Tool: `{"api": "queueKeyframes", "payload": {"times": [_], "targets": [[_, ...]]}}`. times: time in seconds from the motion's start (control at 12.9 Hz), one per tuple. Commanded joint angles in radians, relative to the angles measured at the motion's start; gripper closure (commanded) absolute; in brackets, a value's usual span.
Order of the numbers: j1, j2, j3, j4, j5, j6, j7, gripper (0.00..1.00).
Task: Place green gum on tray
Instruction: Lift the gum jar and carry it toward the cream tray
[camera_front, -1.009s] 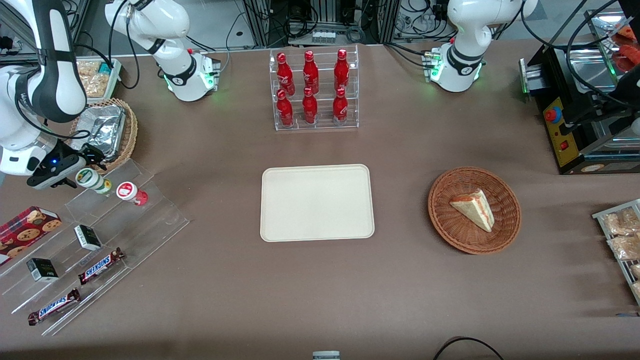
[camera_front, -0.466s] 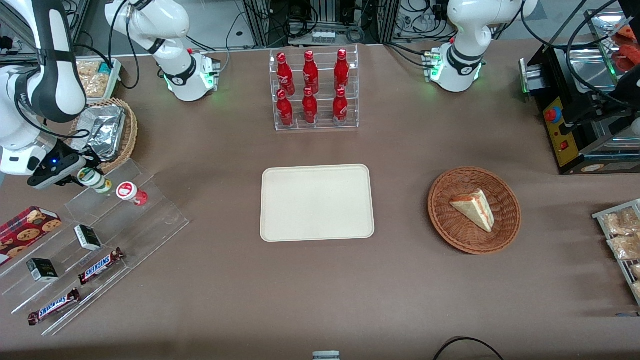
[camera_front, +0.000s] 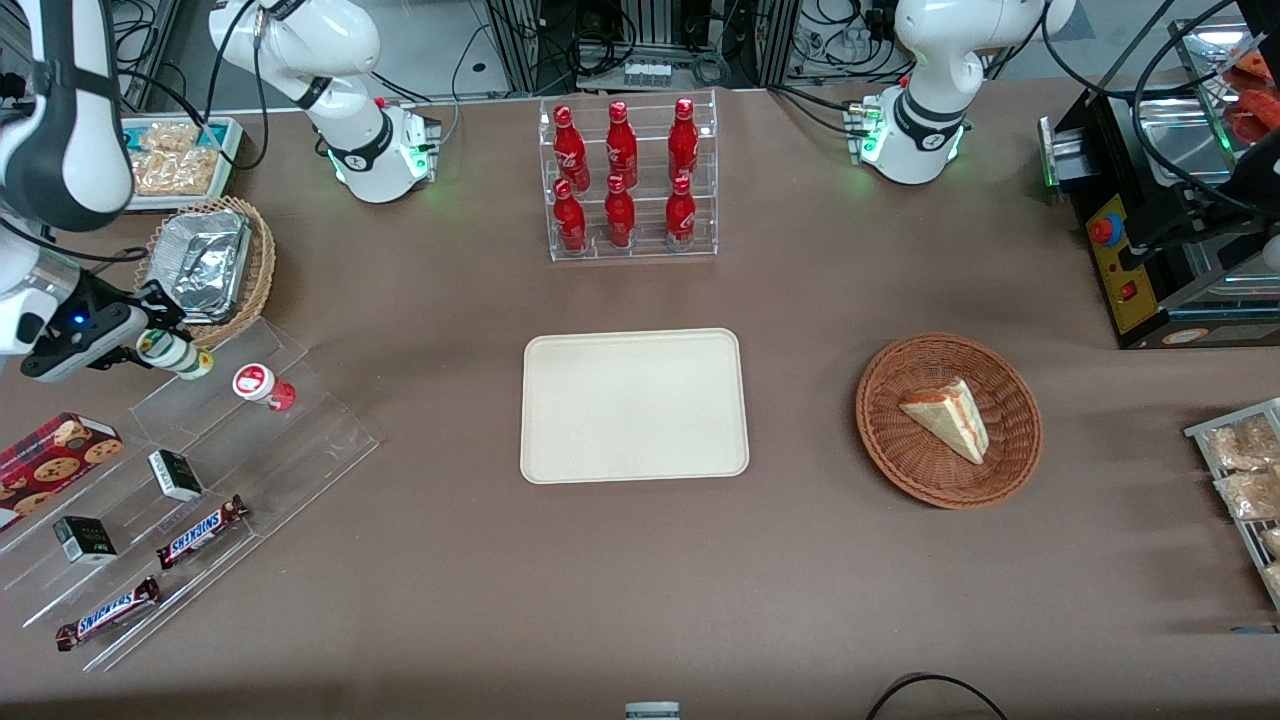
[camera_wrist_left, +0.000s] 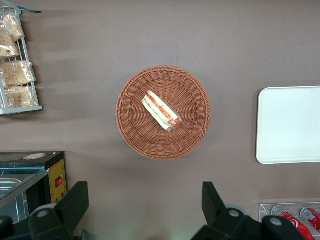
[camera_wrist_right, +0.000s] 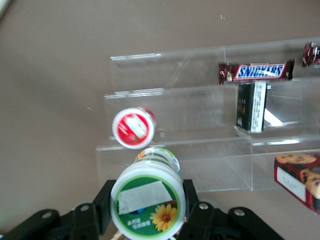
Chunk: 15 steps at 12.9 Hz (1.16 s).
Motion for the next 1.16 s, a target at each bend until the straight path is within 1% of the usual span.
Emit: {"api": "queueKeyframes", "payload": {"times": [0.0, 0.08, 0.23, 0.39, 0.47, 0.62, 0.85, 0.93, 1.09], "targets": [[0.076, 0.060, -0.002, 0.177, 0.009, -0.158, 0.107, 1.00], [0.098, 0.079, -0.002, 0.225, 0.015, -0.198, 0.129, 1.00], [0.164, 0.110, -0.002, 0.299, 0.022, -0.273, 0.253, 1.00], [0.271, 0.117, -0.002, 0.322, 0.022, -0.280, 0.394, 1.00], [0.334, 0.120, -0.001, 0.323, 0.024, -0.280, 0.493, 1.00], [0.469, 0.155, -0.002, 0.330, 0.024, -0.268, 0.708, 1.00], [0.630, 0.264, -0.001, 0.404, 0.028, -0.225, 0.957, 1.00], [0.665, 0.300, -0.001, 0.420, 0.041, -0.212, 1.017, 1.00], [0.727, 0.362, -0.001, 0.423, 0.099, -0.099, 1.115, 1.00]]}}
